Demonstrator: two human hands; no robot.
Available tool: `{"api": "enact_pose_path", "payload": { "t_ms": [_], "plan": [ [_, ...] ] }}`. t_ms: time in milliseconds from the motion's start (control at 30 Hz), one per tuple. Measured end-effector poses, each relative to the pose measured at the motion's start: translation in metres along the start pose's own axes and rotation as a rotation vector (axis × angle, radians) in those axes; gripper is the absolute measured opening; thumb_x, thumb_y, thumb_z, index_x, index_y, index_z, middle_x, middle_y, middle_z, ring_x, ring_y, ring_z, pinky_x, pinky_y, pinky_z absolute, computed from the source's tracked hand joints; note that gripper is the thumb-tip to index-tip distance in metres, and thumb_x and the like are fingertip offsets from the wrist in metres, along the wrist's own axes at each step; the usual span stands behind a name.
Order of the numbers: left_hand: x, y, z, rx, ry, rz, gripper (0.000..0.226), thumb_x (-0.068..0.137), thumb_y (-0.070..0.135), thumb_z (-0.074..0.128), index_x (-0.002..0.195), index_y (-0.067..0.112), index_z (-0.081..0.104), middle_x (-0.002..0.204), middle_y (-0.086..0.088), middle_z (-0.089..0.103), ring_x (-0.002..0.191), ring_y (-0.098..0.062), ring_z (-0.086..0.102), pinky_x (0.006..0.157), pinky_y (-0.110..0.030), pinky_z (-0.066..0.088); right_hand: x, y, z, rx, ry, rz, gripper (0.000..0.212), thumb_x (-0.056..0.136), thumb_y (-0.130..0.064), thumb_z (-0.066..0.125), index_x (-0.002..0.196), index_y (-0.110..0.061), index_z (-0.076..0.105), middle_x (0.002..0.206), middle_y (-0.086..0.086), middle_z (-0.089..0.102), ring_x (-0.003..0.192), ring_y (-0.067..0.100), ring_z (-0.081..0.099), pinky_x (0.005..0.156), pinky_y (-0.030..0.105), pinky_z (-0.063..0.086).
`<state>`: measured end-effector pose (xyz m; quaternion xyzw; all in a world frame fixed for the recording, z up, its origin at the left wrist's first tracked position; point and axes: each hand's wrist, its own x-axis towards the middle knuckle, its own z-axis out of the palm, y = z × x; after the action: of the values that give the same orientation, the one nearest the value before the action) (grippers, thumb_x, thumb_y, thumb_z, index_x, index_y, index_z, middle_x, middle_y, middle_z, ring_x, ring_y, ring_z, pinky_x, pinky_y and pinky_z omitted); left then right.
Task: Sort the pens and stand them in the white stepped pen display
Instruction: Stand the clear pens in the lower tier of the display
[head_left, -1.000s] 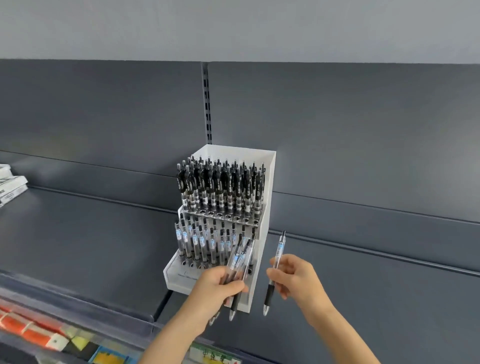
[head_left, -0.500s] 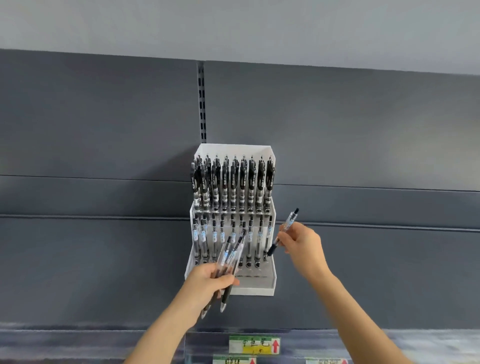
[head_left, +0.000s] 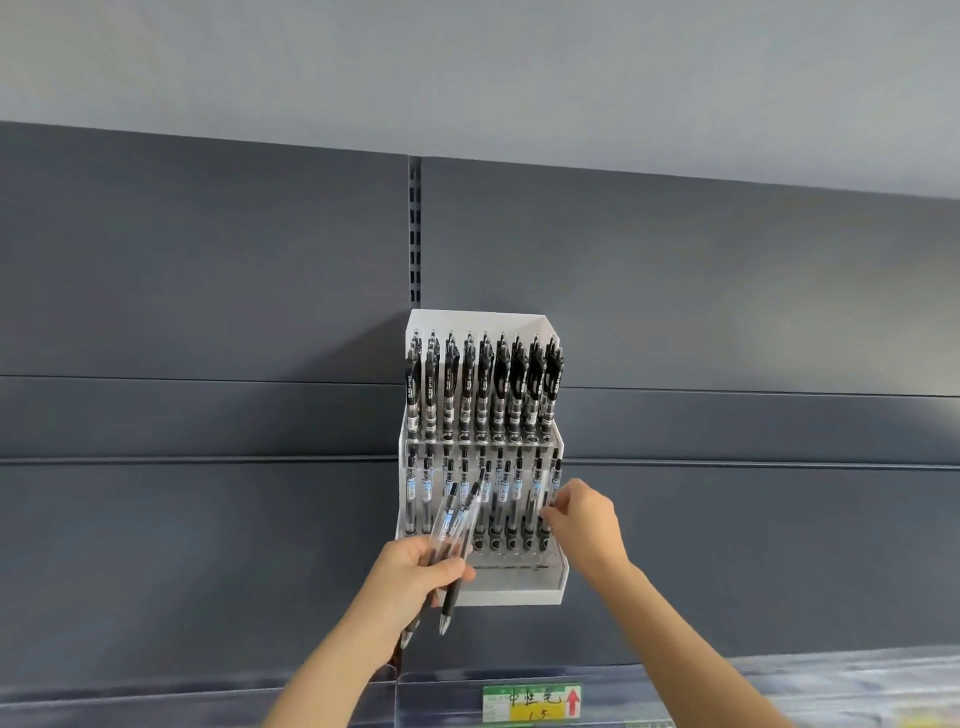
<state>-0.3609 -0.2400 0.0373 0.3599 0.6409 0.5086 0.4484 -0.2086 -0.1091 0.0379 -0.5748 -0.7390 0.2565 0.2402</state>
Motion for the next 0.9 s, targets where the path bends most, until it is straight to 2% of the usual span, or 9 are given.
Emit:
{"api": "enact_pose_path", "payload": {
  "t_ms": [133,233,300,367,433,500,600,733,900],
  "plan": [
    [-0.002,0.002,-0.005,-0.014,0.000,0.001,0.010,0.086,0.001,0.060,0.088,0.004,0.070,0.070,0.001,0.073,0.062,-0.014,0.052,0.051,-0.015,0.046,-0.004,-0.001,-0.002,0.047,0.000,0.014,0.008,0.091,-0.013,0.055,0.089,-0.008,0.049,0.075,-0.002,0.051,0.071,0.016,0.050,0.063,0.024,0.040],
    [-0.005,0.004,-0.010,-0.040,0.007,-0.001,0.011,0.085,0.000,0.060,0.084,0.004,0.070,0.073,-0.001,0.072,0.053,-0.009,0.050,0.053,-0.019,0.044,-0.013,0.000,-0.005,0.191,0.047,0.056,0.021,0.090,-0.017,0.060,0.105,-0.011,0.047,0.085,-0.003,0.056,0.078,0.014,0.053,0.066,0.022,0.039],
    [-0.006,0.005,-0.013,-0.075,0.008,-0.004,0.012,0.085,0.000,0.060,0.081,0.004,0.071,0.078,-0.005,0.073,0.056,-0.009,0.051,0.057,-0.021,0.044,-0.024,-0.005,-0.007,0.270,0.181,0.020,0.015,0.089,-0.014,0.060,0.100,-0.010,0.051,0.076,-0.008,0.056,0.072,0.013,0.053,0.062,0.023,0.040],
    [-0.007,0.006,-0.015,-0.107,0.005,-0.013,0.012,0.086,-0.001,0.059,0.082,0.004,0.070,0.078,-0.005,0.073,0.057,-0.009,0.054,0.058,-0.022,0.044,-0.035,-0.016,-0.006,0.313,0.232,-0.054,0.003,0.089,-0.013,0.059,0.087,-0.011,0.058,0.069,-0.009,0.056,0.067,0.015,0.054,0.059,0.021,0.043],
    [-0.008,0.006,-0.018,-0.148,-0.001,-0.025,0.012,0.086,-0.002,0.058,0.086,0.005,0.068,0.076,-0.006,0.073,0.054,-0.007,0.056,0.058,-0.023,0.043,-0.043,-0.032,-0.001,0.349,0.128,-0.141,0.015,0.088,-0.013,0.061,0.073,-0.015,0.061,0.062,-0.007,0.057,0.056,0.010,0.051,0.052,0.013,0.039],
    [-0.008,0.007,-0.020,-0.179,-0.009,-0.031,0.012,0.087,-0.002,0.057,0.086,0.005,0.067,0.075,-0.007,0.073,0.052,-0.006,0.056,0.060,-0.026,0.041,-0.050,-0.049,0.006,0.358,-0.032,-0.208,0.016,0.088,-0.015,0.061,0.073,-0.014,0.067,0.059,-0.004,0.058,0.051,0.006,0.045,0.049,0.010,0.037],
    [-0.010,0.008,-0.023,-0.187,-0.022,-0.025,0.011,0.085,-0.002,0.059,0.086,0.004,0.068,0.074,-0.008,0.072,0.053,-0.006,0.058,0.059,-0.025,0.041,-0.053,-0.066,0.015,0.380,-0.183,-0.272,0.014,0.087,-0.019,0.063,0.084,-0.009,0.073,0.068,0.000,0.062,0.057,0.007,0.048,0.057,0.016,0.040],
    [-0.014,0.007,-0.028,-0.224,-0.022,-0.033,0.008,0.082,-0.002,0.063,0.083,0.004,0.069,0.072,-0.009,0.070,0.054,-0.008,0.060,0.054,-0.022,0.044,-0.052,-0.075,0.023,0.488,-0.321,-0.249,0.024,0.084,-0.015,0.066,0.062,-0.013,0.059,0.055,-0.002,0.046,0.050,0.008,0.037,0.052,0.021,0.033],
    [-0.017,0.008,-0.037,-0.247,-0.011,-0.042,0.012,0.083,-0.003,0.061,0.081,0.004,0.071,0.070,-0.009,0.066,0.057,-0.013,0.055,0.054,-0.022,0.043,-0.049,-0.078,0.023,0.573,-0.451,-0.208,0.026,0.088,-0.005,0.060,0.062,-0.012,0.058,0.056,0.001,0.049,0.051,0.013,0.040,0.051,0.024,0.037]
  ]
}}
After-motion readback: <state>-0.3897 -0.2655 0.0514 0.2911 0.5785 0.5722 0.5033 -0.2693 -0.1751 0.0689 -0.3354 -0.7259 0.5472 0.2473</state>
